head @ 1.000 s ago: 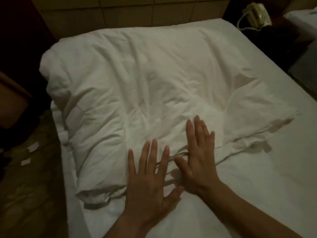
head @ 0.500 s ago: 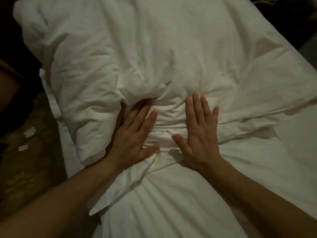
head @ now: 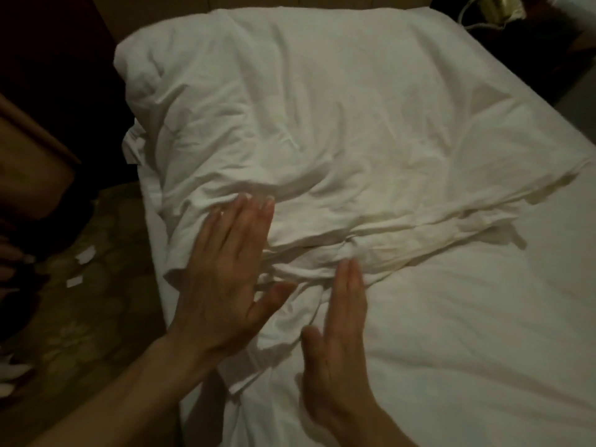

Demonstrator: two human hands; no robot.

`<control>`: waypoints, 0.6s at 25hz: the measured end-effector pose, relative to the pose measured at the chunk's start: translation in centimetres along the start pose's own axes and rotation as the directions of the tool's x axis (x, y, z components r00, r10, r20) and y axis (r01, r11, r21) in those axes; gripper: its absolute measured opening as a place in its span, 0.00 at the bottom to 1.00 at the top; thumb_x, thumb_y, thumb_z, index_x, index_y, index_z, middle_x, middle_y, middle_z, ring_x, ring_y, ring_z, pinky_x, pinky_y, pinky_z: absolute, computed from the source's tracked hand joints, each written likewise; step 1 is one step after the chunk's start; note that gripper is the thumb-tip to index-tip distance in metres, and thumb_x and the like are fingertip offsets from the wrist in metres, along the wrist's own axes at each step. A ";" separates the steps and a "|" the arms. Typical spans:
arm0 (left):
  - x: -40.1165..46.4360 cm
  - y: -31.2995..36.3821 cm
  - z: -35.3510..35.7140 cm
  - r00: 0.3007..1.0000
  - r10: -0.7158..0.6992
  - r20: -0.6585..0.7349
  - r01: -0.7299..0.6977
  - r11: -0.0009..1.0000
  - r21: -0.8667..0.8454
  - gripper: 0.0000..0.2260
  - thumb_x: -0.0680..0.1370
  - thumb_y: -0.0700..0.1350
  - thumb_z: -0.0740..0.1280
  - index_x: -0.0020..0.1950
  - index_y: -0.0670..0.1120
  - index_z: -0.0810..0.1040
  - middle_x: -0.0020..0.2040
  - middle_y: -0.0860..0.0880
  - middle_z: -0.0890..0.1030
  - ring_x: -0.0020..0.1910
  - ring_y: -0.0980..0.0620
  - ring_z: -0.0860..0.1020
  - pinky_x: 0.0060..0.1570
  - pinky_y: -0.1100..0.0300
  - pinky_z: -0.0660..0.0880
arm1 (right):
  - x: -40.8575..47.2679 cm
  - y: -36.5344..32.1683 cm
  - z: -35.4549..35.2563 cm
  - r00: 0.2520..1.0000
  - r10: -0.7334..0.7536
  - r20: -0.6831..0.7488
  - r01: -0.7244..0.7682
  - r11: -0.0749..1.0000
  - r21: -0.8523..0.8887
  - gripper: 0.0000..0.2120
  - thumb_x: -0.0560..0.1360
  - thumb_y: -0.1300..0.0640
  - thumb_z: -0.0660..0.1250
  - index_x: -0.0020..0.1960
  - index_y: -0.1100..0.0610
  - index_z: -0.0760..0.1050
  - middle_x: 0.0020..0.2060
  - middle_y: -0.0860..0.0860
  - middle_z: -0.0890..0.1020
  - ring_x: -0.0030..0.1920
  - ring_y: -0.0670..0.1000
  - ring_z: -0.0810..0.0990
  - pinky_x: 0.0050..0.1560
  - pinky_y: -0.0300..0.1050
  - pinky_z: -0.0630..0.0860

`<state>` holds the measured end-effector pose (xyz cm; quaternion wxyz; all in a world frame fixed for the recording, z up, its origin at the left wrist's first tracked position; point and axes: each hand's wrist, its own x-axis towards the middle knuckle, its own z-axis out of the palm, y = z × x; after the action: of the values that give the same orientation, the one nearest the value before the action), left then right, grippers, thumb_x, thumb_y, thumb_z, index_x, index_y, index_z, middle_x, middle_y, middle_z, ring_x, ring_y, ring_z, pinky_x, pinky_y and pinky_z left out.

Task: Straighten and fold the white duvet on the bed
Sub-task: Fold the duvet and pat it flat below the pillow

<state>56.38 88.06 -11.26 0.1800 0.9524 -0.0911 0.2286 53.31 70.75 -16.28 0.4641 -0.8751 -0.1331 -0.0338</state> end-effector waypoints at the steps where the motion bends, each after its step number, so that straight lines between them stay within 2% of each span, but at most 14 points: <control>1: -0.1 -0.7 -0.1 1.000 -0.002 0.005 0.001 0.998 0.062 0.35 0.81 0.64 0.48 0.75 0.38 0.66 0.71 0.39 0.72 0.71 0.41 0.68 0.71 0.44 0.61 | -1.2 -1.2 1.2 0.998 0.056 0.031 -0.059 0.994 0.089 0.41 0.80 0.28 0.44 0.82 0.50 0.39 0.82 0.49 0.43 0.82 0.54 0.44 0.78 0.62 0.50; 3: -0.3 -2.0 1.0 0.999 -0.034 0.005 0.033 0.991 0.131 0.33 0.82 0.64 0.46 0.66 0.40 0.75 0.58 0.40 0.79 0.58 0.41 0.76 0.60 0.46 0.67 | -1.8 -3.6 3.5 0.977 0.174 0.119 -0.198 0.952 0.232 0.41 0.76 0.23 0.44 0.79 0.40 0.32 0.81 0.46 0.37 0.81 0.48 0.39 0.80 0.60 0.49; 5: 0.2 -3.4 2.8 0.999 -0.045 0.000 0.045 0.995 0.092 0.30 0.83 0.62 0.46 0.53 0.41 0.78 0.43 0.43 0.80 0.41 0.43 0.78 0.48 0.50 0.67 | -0.5 -5.1 5.2 0.947 0.274 0.168 -0.313 0.908 0.280 0.44 0.71 0.18 0.41 0.77 0.38 0.29 0.79 0.46 0.33 0.79 0.43 0.35 0.80 0.56 0.45; 7: 1.2 -4.8 3.8 1.000 -0.015 -0.023 0.017 0.997 0.069 0.27 0.84 0.60 0.47 0.47 0.42 0.77 0.33 0.45 0.78 0.30 0.44 0.77 0.41 0.52 0.66 | 1.7 -6.0 6.0 0.934 0.320 0.159 -0.355 0.877 0.323 0.47 0.66 0.15 0.40 0.74 0.39 0.30 0.80 0.46 0.36 0.79 0.40 0.37 0.80 0.52 0.45; 10: 2.5 -7.6 2.8 0.994 0.019 -0.112 -0.008 0.995 0.100 0.24 0.84 0.57 0.52 0.51 0.40 0.78 0.34 0.43 0.79 0.30 0.43 0.76 0.37 0.53 0.68 | 5.2 -7.3 6.5 0.938 0.311 0.154 -0.345 0.878 0.333 0.56 0.61 0.13 0.39 0.78 0.45 0.32 0.82 0.50 0.43 0.80 0.44 0.44 0.80 0.50 0.48; 12: 3.2 -8.5 2.0 0.990 -0.028 -0.136 0.049 0.987 0.156 0.25 0.84 0.58 0.51 0.51 0.41 0.78 0.34 0.43 0.79 0.30 0.42 0.76 0.33 0.54 0.66 | 7.6 -8.2 7.0 0.940 0.285 0.188 -0.334 0.882 0.333 0.61 0.60 0.13 0.41 0.80 0.50 0.32 0.82 0.52 0.44 0.81 0.46 0.46 0.80 0.50 0.48; 13: 3.7 -8.3 1.8 0.991 -0.068 -0.116 0.085 0.984 0.154 0.26 0.84 0.60 0.48 0.49 0.42 0.77 0.32 0.43 0.78 0.29 0.42 0.76 0.31 0.55 0.66 | 8.6 -8.5 7.3 0.939 0.280 0.201 -0.333 0.884 0.327 0.61 0.61 0.14 0.43 0.80 0.50 0.31 0.82 0.53 0.43 0.81 0.47 0.45 0.80 0.51 0.48; 15: 4.5 -6.7 1.4 0.987 -0.153 -0.045 0.154 0.987 0.037 0.29 0.83 0.64 0.45 0.49 0.44 0.76 0.31 0.42 0.78 0.28 0.42 0.77 0.29 0.56 0.70 | 9.6 -8.7 7.2 0.944 0.275 0.181 -0.321 0.893 0.316 0.59 0.63 0.16 0.44 0.80 0.50 0.30 0.82 0.54 0.44 0.81 0.49 0.45 0.80 0.55 0.50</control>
<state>62.57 93.27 -12.34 0.1795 0.9550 -0.0090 0.2358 59.80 83.27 -11.65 0.5984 -0.7917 -0.0313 0.1191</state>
